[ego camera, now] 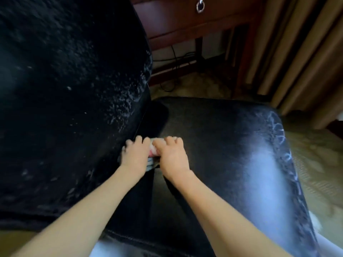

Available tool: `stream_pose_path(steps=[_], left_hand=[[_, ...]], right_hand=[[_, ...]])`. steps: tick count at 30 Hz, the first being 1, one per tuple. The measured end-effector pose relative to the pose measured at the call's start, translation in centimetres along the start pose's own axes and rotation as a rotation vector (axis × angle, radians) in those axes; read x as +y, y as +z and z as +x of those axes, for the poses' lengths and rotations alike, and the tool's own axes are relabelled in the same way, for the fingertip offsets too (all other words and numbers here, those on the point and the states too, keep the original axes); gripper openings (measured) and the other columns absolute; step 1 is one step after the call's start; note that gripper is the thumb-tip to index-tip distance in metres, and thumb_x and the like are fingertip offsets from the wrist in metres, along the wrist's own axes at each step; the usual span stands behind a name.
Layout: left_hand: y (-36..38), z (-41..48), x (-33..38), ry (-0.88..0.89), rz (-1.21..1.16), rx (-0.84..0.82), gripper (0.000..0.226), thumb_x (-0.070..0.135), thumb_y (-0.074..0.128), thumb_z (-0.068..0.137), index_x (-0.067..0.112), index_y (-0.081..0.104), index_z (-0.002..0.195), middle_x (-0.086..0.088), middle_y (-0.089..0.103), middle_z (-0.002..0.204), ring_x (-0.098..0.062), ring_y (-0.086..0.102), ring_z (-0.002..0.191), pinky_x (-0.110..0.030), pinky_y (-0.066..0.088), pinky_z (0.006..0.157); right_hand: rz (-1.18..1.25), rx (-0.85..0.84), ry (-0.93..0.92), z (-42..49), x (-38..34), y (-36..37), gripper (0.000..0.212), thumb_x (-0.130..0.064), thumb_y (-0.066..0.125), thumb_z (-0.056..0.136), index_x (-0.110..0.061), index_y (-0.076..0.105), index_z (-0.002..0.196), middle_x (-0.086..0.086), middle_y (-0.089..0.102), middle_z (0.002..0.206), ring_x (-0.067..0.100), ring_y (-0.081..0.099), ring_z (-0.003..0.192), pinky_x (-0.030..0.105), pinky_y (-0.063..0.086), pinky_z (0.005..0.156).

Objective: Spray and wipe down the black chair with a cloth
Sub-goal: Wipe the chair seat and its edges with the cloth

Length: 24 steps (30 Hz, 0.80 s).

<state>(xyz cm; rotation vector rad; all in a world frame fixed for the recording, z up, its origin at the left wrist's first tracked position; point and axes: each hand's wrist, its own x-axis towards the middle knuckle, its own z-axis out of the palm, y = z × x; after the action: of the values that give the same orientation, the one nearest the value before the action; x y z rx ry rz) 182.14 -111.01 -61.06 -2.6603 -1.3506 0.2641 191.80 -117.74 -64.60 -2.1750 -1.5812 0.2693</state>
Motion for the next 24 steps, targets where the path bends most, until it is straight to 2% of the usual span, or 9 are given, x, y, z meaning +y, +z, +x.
stream_pose_path(steps=[4, 6, 8, 10, 14, 17, 18, 21, 24], left_hand=[[1.9, -10.1, -1.9, -0.031, -0.068, 0.075, 0.037, 0.014, 0.067, 0.084, 0.015, 0.051, 0.118, -0.007, 0.049, 0.115, -0.030, 0.048, 0.105, -0.038, 0.045, 0.084], [2.4, -14.0, -2.3, -0.015, -0.071, 0.098, 0.050, 0.007, 0.086, 0.059, 0.011, 0.062, 0.102, -0.009, 0.055, 0.097, -0.033, 0.054, 0.090, -0.042, 0.050, 0.068], [2.7, -16.9, -2.4, 0.017, -0.058, 0.146, 0.058, 0.000, 0.091, 0.038, 0.008, 0.063, 0.088, -0.012, 0.055, 0.083, -0.035, 0.055, 0.077, -0.042, 0.050, 0.055], [3.1, -19.5, -2.3, 0.023, -0.050, 0.143, 0.059, -0.003, 0.090, 0.035, 0.007, 0.063, 0.086, -0.012, 0.054, 0.080, -0.037, 0.056, 0.074, -0.042, 0.051, 0.053], [3.1, -24.8, -1.8, -0.036, -0.105, 0.021, 0.068, -0.003, 0.092, 0.028, 0.007, 0.068, 0.090, -0.014, 0.055, 0.085, -0.036, 0.057, 0.071, -0.040, 0.051, 0.047], [1.2, -26.5, -0.7, -0.009, -0.162, -0.060, 0.066, 0.020, 0.089, 0.057, 0.014, 0.056, 0.114, -0.008, 0.051, 0.113, -0.028, 0.055, 0.096, -0.035, 0.054, 0.069], [0.4, -26.4, -0.2, -0.006, -0.184, -0.025, 0.066, 0.025, 0.089, 0.058, 0.014, 0.056, 0.114, -0.007, 0.052, 0.113, -0.027, 0.055, 0.096, -0.035, 0.053, 0.069], [-1.4, -24.9, 2.0, 0.029, -0.205, 0.023, 0.074, 0.025, 0.097, 0.032, 0.012, 0.065, 0.097, -0.008, 0.056, 0.094, -0.027, 0.055, 0.077, -0.035, 0.050, 0.053], [-3.8, -23.4, 6.6, 0.167, -0.208, 0.085, 0.069, 0.038, 0.081, 0.070, 0.016, 0.048, 0.127, -0.005, 0.047, 0.123, -0.023, 0.048, 0.106, -0.033, 0.047, 0.084]], right_hand=[[0.063, -0.081, -0.005, -8.6, -4.5, 0.1, 0.042, -0.009, 0.055, 0.083, -0.020, 0.048, 0.123, 0.007, 0.044, 0.123, 0.030, 0.033, 0.116, 0.037, 0.044, 0.089], [0.054, -0.100, -0.005, -12.2, -5.9, 0.6, 0.037, -0.011, 0.057, 0.083, -0.020, 0.049, 0.119, 0.007, 0.044, 0.122, 0.031, 0.035, 0.114, 0.036, 0.043, 0.088], [0.060, -0.101, 0.001, -15.2, -6.7, 0.8, 0.039, -0.020, 0.064, 0.081, -0.022, 0.048, 0.116, 0.006, 0.044, 0.121, 0.030, 0.035, 0.114, 0.036, 0.044, 0.087], [0.063, -0.104, -0.014, -17.6, -7.1, 1.0, 0.046, -0.027, 0.069, 0.077, -0.024, 0.046, 0.116, 0.004, 0.043, 0.123, 0.029, 0.034, 0.114, 0.037, 0.045, 0.087], [0.107, -0.131, -0.063, -21.8, -7.9, 0.5, 0.042, -0.014, 0.054, 0.084, -0.026, 0.046, 0.124, 0.008, 0.043, 0.126, 0.034, 0.035, 0.117, 0.042, 0.047, 0.082], [0.097, -0.150, -0.070, -22.7, -7.7, -0.7, 0.042, -0.014, 0.050, 0.090, -0.026, 0.044, 0.130, 0.006, 0.039, 0.130, 0.029, 0.028, 0.124, 0.042, 0.048, 0.087], [0.102, -0.134, -0.056, -22.7, -7.2, -1.5, 0.043, -0.014, 0.051, 0.090, -0.027, 0.044, 0.131, 0.005, 0.039, 0.129, 0.027, 0.027, 0.125, 0.039, 0.047, 0.089], [0.118, -0.001, -0.028, -22.9, -4.6, -4.3, 0.043, -0.018, 0.058, 0.089, -0.028, 0.047, 0.129, 0.000, 0.042, 0.127, 0.023, 0.031, 0.121, 0.031, 0.041, 0.096], [0.083, 0.048, 0.051, -24.0, -0.3, -8.0, 0.042, -0.023, 0.057, 0.089, -0.031, 0.047, 0.129, -0.007, 0.040, 0.131, 0.019, 0.030, 0.120, 0.026, 0.034, 0.104]])
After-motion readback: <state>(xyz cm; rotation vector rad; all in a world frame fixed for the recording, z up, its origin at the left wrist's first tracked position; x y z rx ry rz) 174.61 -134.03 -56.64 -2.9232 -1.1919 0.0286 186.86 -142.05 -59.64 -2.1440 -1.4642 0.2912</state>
